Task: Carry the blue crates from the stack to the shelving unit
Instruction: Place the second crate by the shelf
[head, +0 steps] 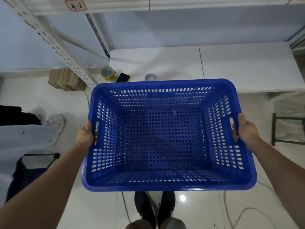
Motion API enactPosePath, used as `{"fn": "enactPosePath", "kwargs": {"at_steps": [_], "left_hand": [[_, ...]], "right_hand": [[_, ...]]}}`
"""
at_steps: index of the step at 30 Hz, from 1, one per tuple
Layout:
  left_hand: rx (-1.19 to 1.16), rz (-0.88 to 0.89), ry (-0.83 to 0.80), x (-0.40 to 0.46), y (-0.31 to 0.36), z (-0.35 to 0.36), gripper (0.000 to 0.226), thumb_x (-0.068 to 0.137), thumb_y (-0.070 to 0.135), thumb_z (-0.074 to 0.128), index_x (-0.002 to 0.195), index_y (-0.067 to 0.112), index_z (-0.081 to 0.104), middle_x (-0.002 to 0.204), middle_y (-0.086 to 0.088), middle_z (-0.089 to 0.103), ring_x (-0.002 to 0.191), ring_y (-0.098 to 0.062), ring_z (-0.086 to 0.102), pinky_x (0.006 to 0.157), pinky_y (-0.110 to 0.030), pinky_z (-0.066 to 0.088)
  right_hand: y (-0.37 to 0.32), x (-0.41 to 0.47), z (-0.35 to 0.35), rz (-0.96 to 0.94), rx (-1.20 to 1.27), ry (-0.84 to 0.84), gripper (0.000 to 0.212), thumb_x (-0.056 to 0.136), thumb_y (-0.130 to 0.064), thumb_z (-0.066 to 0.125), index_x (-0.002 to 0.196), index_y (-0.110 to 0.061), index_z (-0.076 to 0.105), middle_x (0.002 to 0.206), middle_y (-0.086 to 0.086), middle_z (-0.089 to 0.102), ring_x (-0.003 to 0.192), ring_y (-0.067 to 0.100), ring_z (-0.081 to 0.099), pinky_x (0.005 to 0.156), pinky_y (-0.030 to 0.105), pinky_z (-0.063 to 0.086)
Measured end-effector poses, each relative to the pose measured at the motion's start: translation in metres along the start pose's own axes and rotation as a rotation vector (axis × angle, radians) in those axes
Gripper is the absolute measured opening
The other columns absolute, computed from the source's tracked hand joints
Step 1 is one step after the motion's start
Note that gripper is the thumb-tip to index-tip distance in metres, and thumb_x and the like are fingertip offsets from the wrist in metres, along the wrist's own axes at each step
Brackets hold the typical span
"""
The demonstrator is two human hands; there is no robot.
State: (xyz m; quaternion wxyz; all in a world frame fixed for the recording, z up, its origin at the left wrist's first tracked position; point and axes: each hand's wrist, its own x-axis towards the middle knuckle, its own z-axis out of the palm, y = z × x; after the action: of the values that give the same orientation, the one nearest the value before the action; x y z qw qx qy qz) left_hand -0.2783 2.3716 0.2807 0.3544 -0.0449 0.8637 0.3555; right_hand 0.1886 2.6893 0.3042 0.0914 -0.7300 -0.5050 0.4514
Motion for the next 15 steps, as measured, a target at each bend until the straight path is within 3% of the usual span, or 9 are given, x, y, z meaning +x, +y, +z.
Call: {"fn": "enactPosePath", "kwargs": {"at_steps": [15], "left_hand": [[-0.019, 0.024, -0.022, -0.0042, -0.0008, 0.0059, 0.054, 0.104, 0.054, 0.031, 0.089, 0.010, 0.059, 0.079, -0.008, 0.061, 0.061, -0.024, 0.051, 0.069, -0.043, 0.049]], "right_hand": [[0.0000, 0.0001, -0.0062, 0.006, -0.007, 0.043, 0.067, 0.098, -0.068, 0.032, 0.078, -0.009, 0.057, 0.071, 0.013, 0.059, 0.056, 0.026, 0.050, 0.060, 0.039, 0.046]]}}
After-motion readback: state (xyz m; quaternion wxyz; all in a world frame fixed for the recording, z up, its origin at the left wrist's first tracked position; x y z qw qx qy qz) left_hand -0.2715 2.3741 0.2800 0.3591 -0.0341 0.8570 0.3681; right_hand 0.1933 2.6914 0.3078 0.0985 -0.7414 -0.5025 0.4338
